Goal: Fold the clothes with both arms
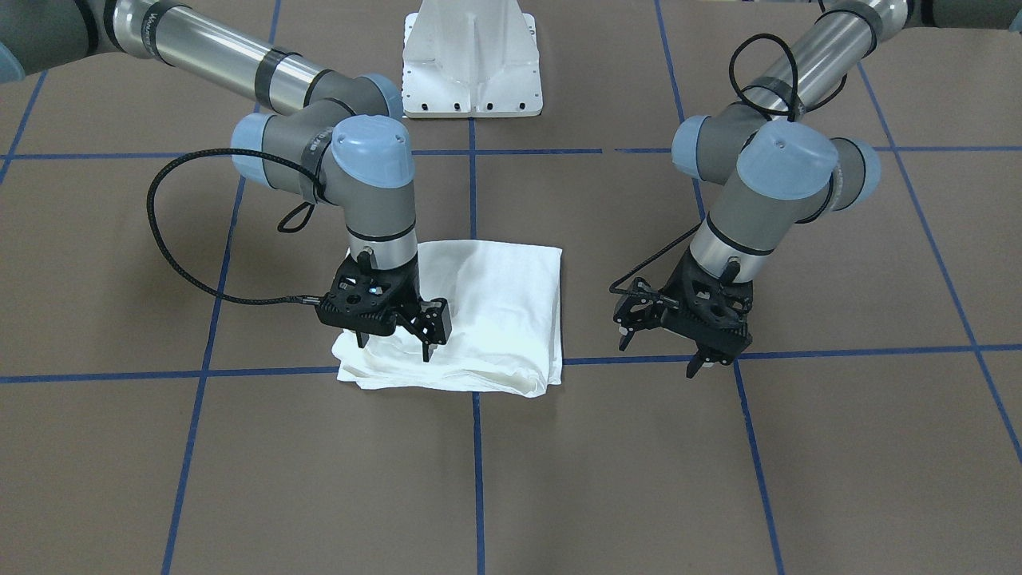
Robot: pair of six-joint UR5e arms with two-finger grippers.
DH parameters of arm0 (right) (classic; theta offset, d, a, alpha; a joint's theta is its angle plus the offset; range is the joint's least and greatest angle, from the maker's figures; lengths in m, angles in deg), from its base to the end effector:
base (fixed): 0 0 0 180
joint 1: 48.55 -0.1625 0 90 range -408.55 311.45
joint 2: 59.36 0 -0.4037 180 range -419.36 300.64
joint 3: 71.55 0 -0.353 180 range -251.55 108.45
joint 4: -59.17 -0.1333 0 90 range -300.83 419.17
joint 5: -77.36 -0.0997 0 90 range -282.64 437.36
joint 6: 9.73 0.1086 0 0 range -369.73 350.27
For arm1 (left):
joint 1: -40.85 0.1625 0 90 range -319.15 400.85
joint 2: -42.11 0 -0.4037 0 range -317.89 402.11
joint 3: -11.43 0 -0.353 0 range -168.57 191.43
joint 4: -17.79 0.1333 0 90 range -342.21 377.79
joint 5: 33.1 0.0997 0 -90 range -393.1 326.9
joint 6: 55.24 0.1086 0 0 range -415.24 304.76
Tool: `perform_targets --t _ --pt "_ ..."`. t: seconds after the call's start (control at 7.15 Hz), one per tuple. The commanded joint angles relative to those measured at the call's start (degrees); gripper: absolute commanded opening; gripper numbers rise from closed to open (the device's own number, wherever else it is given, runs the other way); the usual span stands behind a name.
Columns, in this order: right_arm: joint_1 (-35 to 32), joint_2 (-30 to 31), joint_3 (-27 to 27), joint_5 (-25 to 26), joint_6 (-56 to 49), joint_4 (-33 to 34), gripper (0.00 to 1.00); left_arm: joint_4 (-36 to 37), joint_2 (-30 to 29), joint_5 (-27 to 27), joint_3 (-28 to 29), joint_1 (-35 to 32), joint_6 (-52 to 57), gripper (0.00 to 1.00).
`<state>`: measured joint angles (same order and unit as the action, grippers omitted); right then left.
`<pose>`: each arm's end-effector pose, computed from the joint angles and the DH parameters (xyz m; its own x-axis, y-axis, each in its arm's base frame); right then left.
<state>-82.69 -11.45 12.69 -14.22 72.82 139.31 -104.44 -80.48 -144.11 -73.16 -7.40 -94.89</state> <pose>-0.5082 -0.5020 0.2562 0.6387 0.2765 0.7180 -0.4656 0.8818 0.0746 0.3754 -0.5623 0.3072 0.5942 0.4136 -0.6898 0.0524 0.8359 0.5464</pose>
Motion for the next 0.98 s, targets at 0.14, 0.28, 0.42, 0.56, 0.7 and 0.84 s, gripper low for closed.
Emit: perform_targets --t 0.14,0.28,0.42,0.56,0.7,0.84 --pt "3.73 3.15 2.25 0.87 2.71 0.19 0.99 -0.02 0.68 0.27 -2.15 0.00 0.01 1.00" --pt "2.86 3.50 1.99 0.96 2.10 0.28 0.99 -0.02 0.86 0.35 -2.59 0.18 0.01 1.00" --pt "0.59 3.24 1.55 0.79 1.74 0.54 0.99 -0.02 0.95 0.35 -3.03 0.35 0.01 1.00" --pt "-0.22 2.46 -0.98 0.87 1.39 0.20 0.99 -0.02 0.86 0.35 -3.21 0.35 0.01 1.00" --pt "-1.44 0.36 -6.83 1.05 1.48 -4.94 0.99 0.06 1.04 0.35 -3.65 0.35 0.01 1.00" --pt "-2.94 -2.18 -15.51 1.48 1.48 -12.48 0.99 0.07 1.12 0.44 -3.91 0.35 0.01 1.00"
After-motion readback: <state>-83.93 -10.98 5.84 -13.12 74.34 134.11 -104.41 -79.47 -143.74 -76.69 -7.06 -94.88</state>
